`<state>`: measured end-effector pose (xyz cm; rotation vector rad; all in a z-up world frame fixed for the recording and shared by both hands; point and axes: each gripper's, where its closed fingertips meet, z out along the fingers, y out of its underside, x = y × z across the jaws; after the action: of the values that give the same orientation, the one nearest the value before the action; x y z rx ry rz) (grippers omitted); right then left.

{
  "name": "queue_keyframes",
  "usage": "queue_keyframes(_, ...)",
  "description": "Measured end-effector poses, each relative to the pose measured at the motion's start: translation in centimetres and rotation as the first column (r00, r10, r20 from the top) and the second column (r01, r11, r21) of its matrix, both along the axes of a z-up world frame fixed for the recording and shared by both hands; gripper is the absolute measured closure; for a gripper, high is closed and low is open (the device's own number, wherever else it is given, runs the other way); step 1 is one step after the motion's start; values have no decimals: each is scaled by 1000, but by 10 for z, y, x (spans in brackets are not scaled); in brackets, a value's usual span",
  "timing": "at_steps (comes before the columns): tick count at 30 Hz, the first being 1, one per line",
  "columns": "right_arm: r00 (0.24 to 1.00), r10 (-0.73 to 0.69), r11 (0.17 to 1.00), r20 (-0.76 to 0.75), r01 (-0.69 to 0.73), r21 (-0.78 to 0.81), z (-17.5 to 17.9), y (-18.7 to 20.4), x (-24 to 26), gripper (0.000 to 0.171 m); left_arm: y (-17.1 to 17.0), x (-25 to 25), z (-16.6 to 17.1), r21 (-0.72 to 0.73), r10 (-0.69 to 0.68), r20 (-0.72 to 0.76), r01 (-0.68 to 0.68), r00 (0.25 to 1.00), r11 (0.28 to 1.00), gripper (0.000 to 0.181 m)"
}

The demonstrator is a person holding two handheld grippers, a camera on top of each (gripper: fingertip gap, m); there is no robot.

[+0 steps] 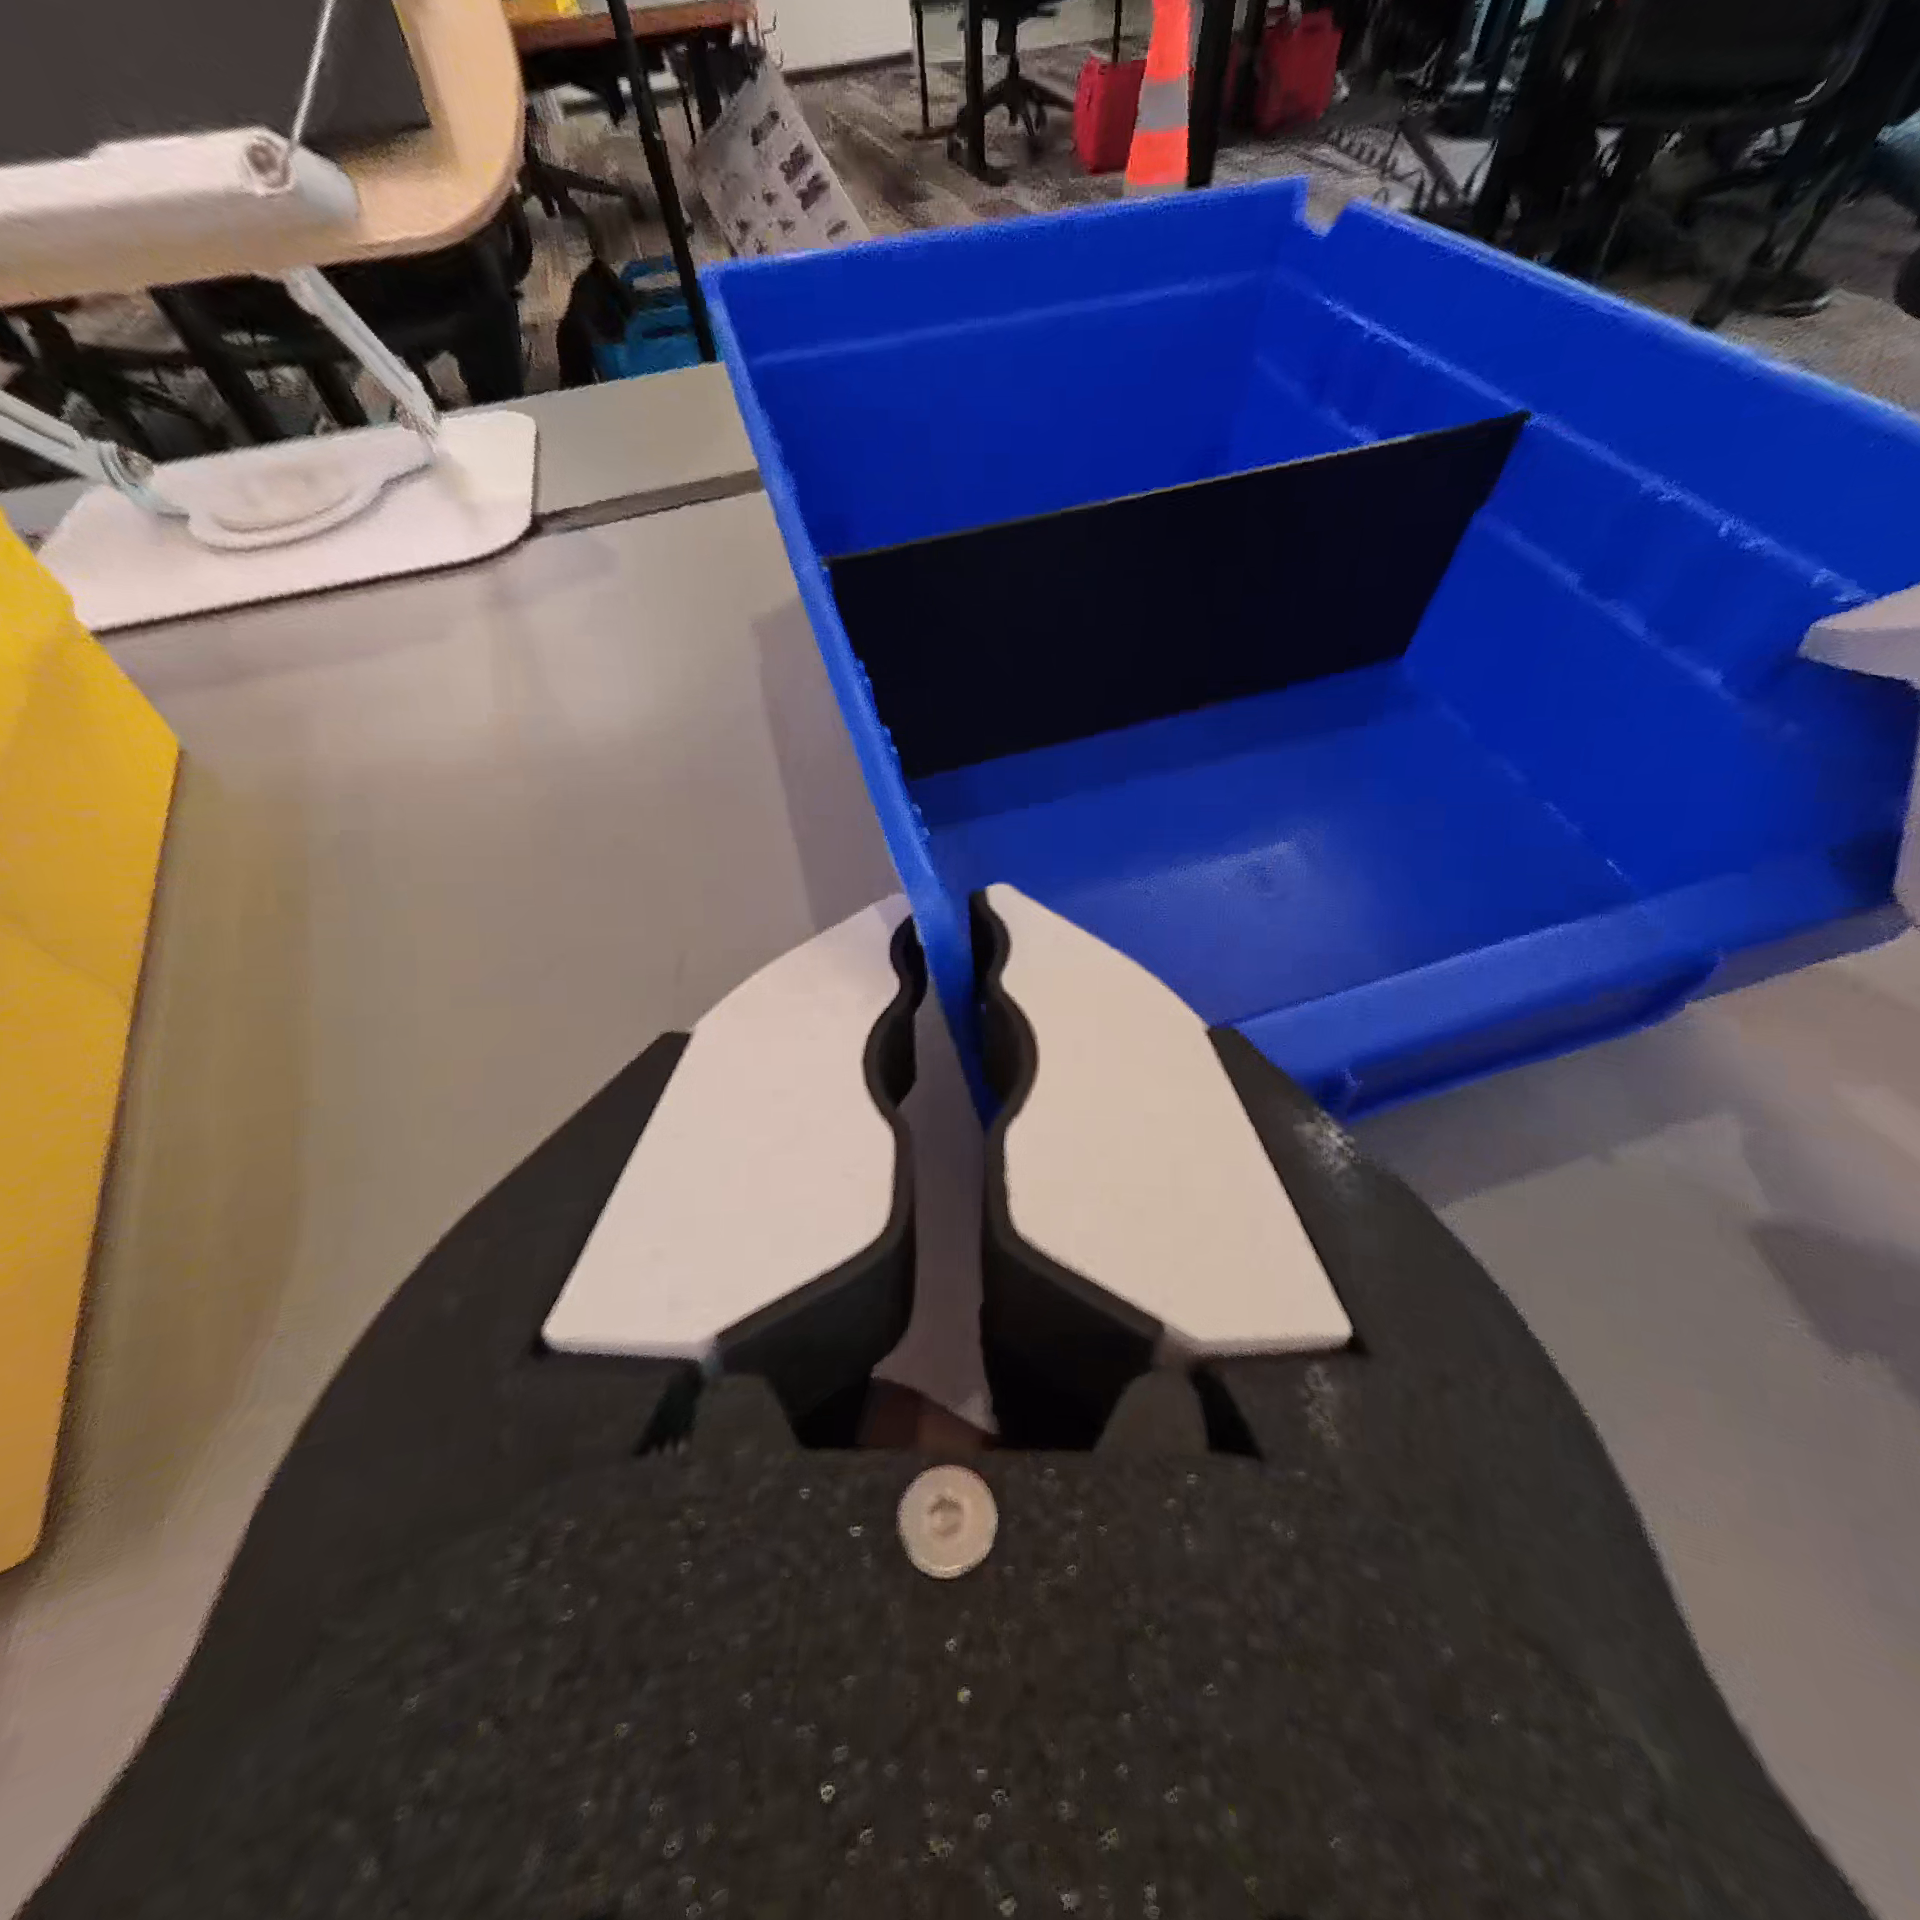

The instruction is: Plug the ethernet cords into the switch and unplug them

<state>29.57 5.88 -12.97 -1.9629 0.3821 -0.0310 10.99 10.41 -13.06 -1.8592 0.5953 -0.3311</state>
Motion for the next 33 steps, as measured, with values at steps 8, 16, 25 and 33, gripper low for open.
queue_keyframes(8,997,67,998,23,-67,6,18,-11,-14,162,-20,-26,29,-61,-156,107,163,982,985,152)
queue_keyframes(16,999,26,999,-47,-24,34,21,-17,-16,159,-54,-38,51,-33,-357,17,358,934,933,161)
queue_keyframes(25,982,32,962,186,-80,260,152,-49,-47,162,-19,-221,116,110,-124,67,116,990,987,149)
queue_keyframes(33,866,482,861,132,-497,113,83,30,-336,155,15,-383,47,-13,219,82,-219,972,976,139)
